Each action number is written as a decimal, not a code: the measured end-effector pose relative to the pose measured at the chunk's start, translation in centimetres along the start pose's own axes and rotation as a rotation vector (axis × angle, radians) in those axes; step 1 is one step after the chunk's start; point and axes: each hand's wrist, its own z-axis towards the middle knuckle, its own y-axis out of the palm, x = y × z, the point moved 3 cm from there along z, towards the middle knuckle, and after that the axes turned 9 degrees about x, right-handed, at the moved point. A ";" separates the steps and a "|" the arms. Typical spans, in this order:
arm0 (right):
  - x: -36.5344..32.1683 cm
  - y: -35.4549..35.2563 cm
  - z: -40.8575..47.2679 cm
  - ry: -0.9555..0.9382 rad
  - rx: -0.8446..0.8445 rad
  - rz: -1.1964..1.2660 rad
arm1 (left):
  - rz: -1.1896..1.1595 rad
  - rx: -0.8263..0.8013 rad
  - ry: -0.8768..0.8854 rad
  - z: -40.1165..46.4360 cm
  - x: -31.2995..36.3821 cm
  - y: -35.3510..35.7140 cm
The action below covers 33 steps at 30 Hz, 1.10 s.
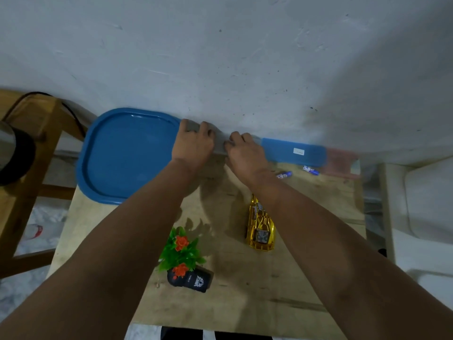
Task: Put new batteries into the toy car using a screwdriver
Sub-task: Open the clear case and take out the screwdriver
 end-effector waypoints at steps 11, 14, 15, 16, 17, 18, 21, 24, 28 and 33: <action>-0.6 0.1 1.2 -0.032 -0.031 -0.098 | -0.045 -0.014 -0.016 0.1 -0.2 -0.2; -0.4 0.0 1.2 -0.070 -0.033 -0.101 | -0.039 -0.017 -0.015 0.2 -0.2 -0.1; -0.2 -0.1 1.2 -0.085 -0.033 -0.094 | -0.035 -0.020 -0.013 0.2 -0.2 -0.1; -0.1 -0.1 1.2 -0.100 -0.034 -0.087 | -0.030 -0.019 -0.011 0.1 -0.2 -0.1; 0.0 -0.2 1.2 -0.112 -0.034 -0.081 | -0.026 -0.015 -0.009 0.1 -0.2 -0.1; 0.0 -0.4 1.2 -0.119 -0.031 -0.075 | -0.022 -0.009 -0.009 0.1 -0.2 -0.2; 0.0 -0.4 0.9 -0.130 -0.024 -0.064 | -0.013 -0.010 -0.016 0.1 -0.2 -0.2; 0.1 -0.5 0.9 -0.123 -0.024 -0.061 | -0.022 -0.009 -0.013 0.1 -0.2 -0.2; 0.3 -0.5 1.1 -0.124 -0.033 -0.051 | -0.043 0.004 -0.010 0.2 -0.4 -0.4; 0.4 -0.2 1.3 -0.177 -0.048 -0.094 | -0.063 0.010 -0.012 0.2 -0.5 -0.3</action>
